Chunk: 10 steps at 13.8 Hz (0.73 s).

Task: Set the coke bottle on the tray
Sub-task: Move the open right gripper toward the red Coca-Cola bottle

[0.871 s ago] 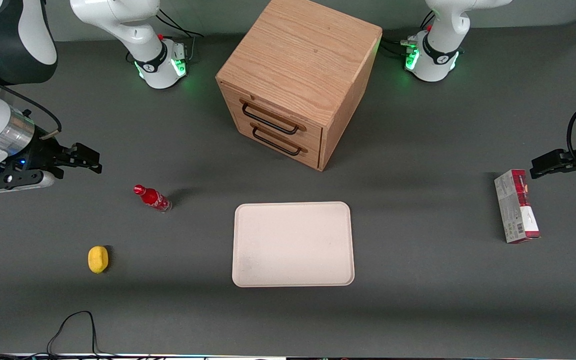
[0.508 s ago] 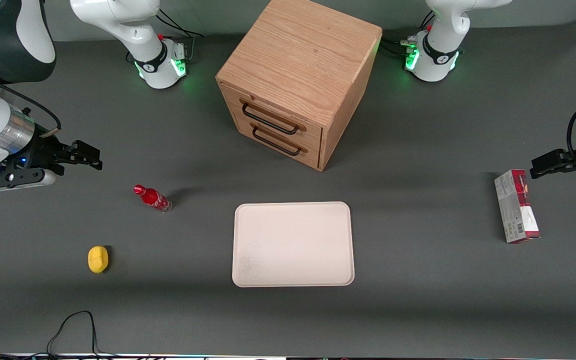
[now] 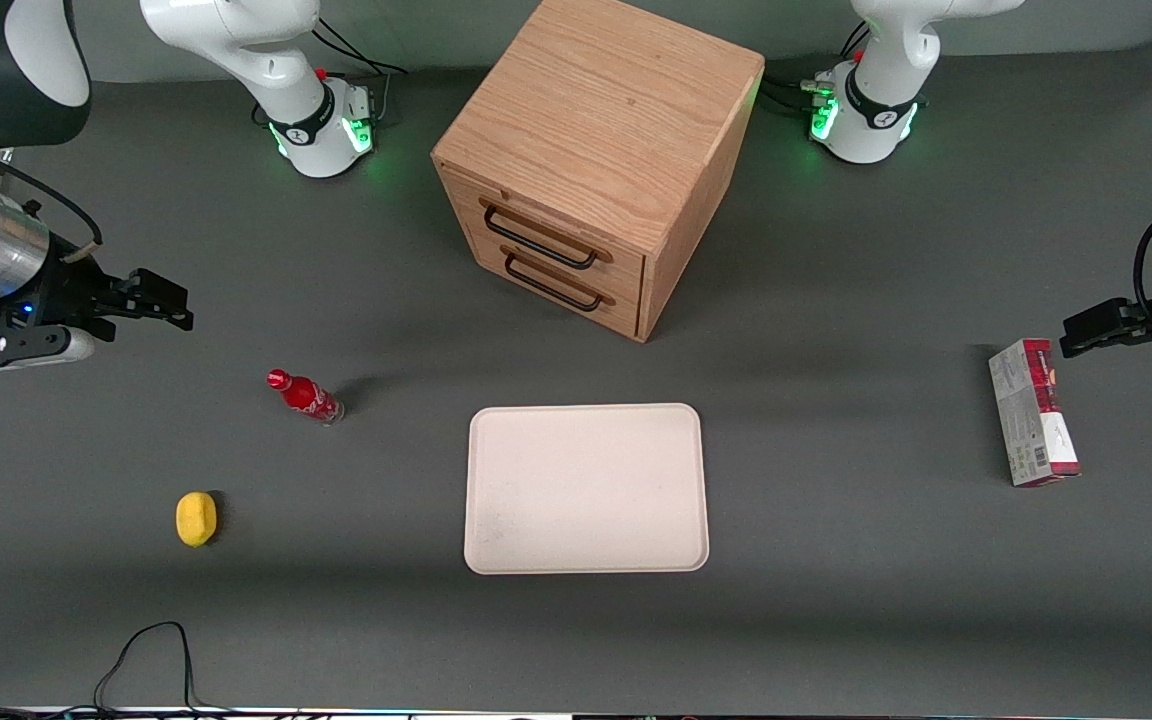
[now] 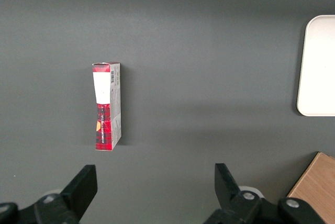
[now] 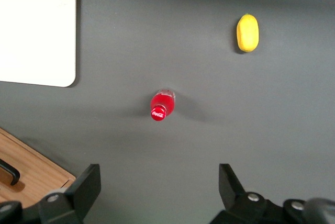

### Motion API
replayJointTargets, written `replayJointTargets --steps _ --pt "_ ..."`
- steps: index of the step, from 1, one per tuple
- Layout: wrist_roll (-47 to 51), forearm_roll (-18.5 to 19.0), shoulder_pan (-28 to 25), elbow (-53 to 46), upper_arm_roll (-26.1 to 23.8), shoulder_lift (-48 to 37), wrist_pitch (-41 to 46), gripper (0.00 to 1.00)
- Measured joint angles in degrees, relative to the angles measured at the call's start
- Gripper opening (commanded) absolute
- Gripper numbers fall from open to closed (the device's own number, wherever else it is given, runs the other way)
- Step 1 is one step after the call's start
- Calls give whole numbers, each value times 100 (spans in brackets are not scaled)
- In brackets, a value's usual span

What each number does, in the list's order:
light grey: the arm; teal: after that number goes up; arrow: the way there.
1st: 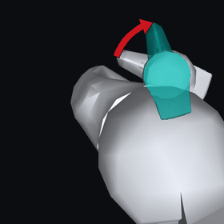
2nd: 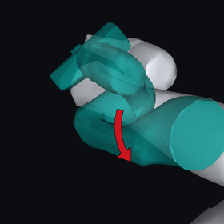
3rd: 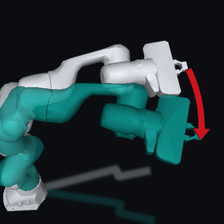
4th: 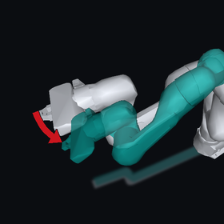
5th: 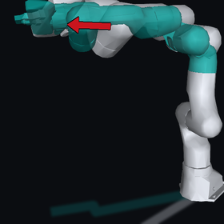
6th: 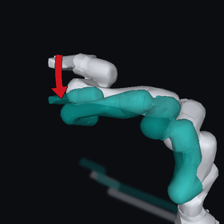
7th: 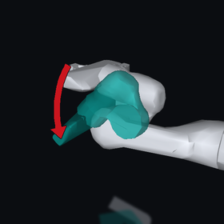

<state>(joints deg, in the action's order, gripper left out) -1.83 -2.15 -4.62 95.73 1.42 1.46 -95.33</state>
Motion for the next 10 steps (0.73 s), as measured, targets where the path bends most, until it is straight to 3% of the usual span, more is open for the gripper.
replayJointTargets --steps 5,10 --pt "215 -261 -142 -364 -105 -4 415 100" --pt "330 -263 -309 -404 -109 2 642 100"
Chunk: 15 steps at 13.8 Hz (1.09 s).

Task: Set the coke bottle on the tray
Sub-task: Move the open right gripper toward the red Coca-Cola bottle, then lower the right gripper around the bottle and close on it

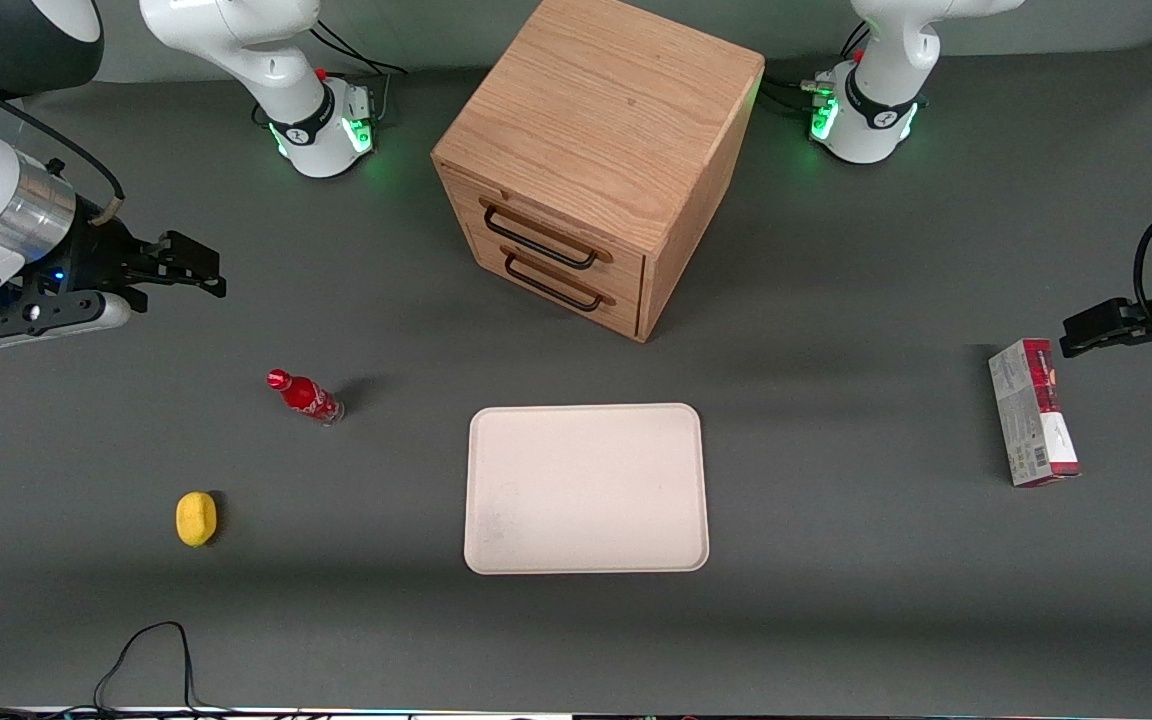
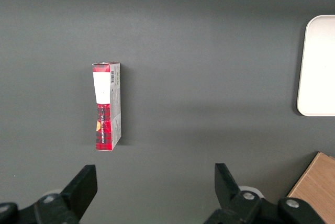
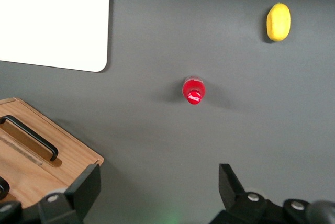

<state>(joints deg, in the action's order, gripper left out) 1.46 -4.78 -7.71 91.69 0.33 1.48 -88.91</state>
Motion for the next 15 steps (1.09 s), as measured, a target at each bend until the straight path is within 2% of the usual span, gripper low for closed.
replayJointTargets --steps 4,10,15 --pt "0 0 32 308 39 41 -160 100" --pt "-2 18 48 1916 86 340 -2529 100" --pt "-36 23 50 2478 100 771 -3681 100"
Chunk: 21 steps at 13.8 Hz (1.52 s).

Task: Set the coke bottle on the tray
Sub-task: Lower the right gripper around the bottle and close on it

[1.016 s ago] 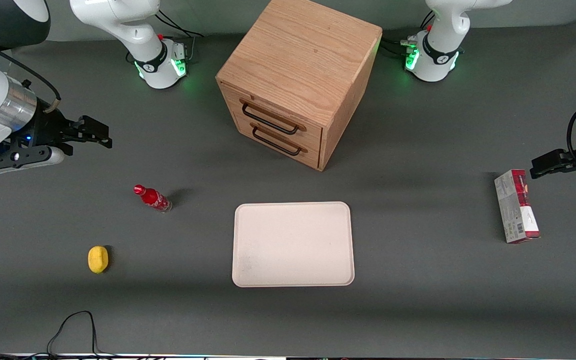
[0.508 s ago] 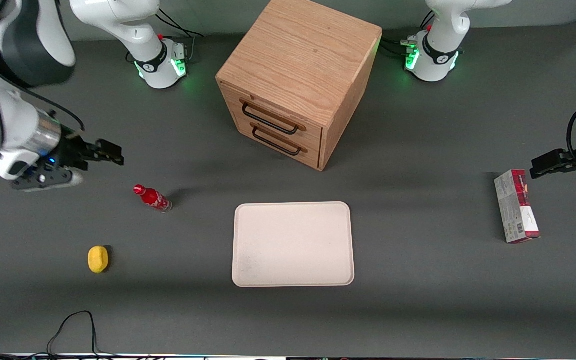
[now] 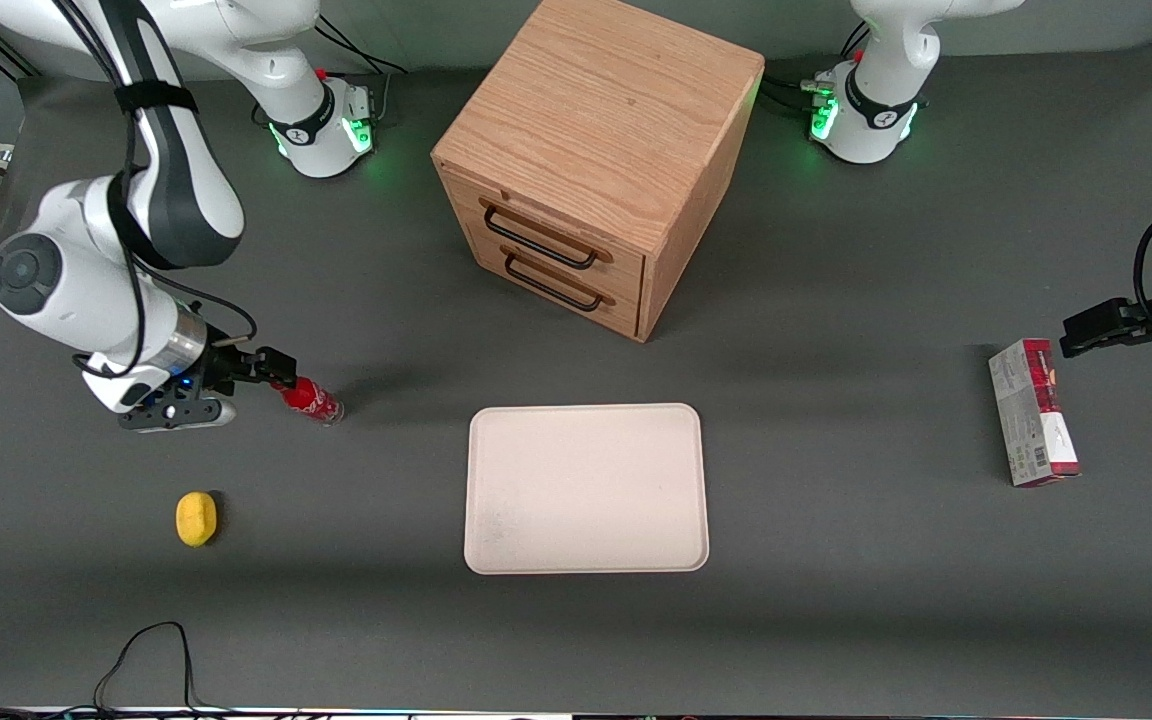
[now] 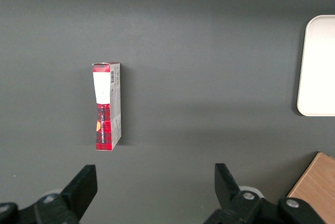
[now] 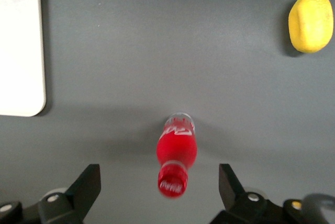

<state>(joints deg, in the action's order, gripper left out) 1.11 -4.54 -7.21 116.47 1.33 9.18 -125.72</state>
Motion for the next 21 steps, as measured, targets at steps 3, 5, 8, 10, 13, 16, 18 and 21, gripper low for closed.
replayJointTargets --steps 3,5,8,10,13,16,18,21 --pt "-4 1 1 276 8 73 -435 100" --pt "-6 1 0 422 8 82 -618 100" --pt "-11 1 -1 539 7 85 -694 100" --pt "-21 1 -1 581 7 85 -696 96" --pt "-32 2 -2 591 7 85 -696 0" --pt "-36 2 -2 591 7 85 -696 0" --pt "-38 2 -3 591 7 85 -696 0" --pt "-38 23 -3 591 11 79 -696 0"
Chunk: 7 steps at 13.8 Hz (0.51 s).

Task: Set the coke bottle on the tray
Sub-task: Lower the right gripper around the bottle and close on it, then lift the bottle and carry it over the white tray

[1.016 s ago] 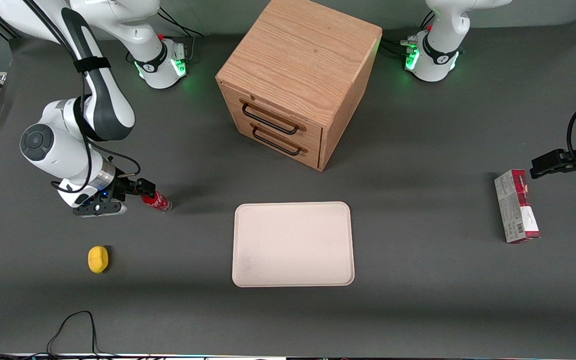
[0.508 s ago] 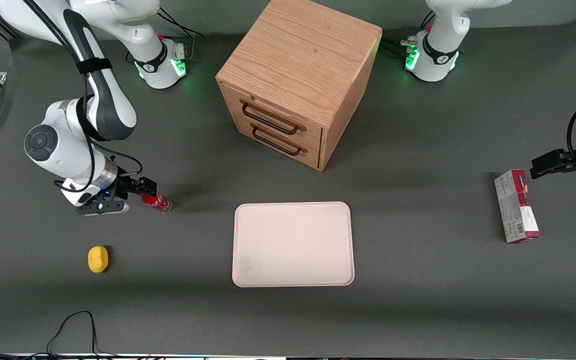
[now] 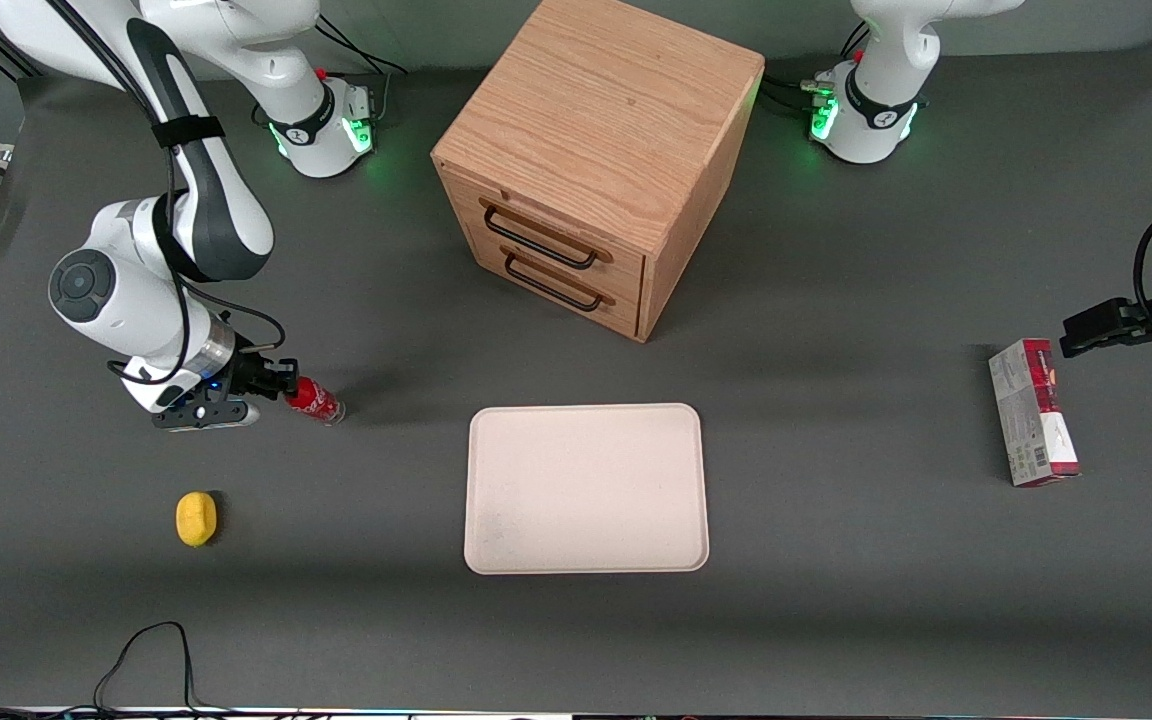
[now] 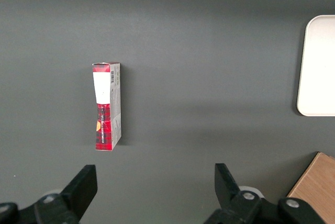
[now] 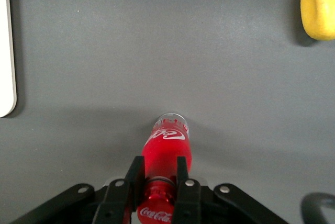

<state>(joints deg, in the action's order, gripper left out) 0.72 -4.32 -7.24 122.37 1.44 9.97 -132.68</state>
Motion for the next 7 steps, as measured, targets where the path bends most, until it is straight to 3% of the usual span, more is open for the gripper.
replayJointTargets --steps 3,7 --pt "0 0 0 -68 0 -21 93 0" --pt "4 0 5 -1407 2 -156 2030 0"
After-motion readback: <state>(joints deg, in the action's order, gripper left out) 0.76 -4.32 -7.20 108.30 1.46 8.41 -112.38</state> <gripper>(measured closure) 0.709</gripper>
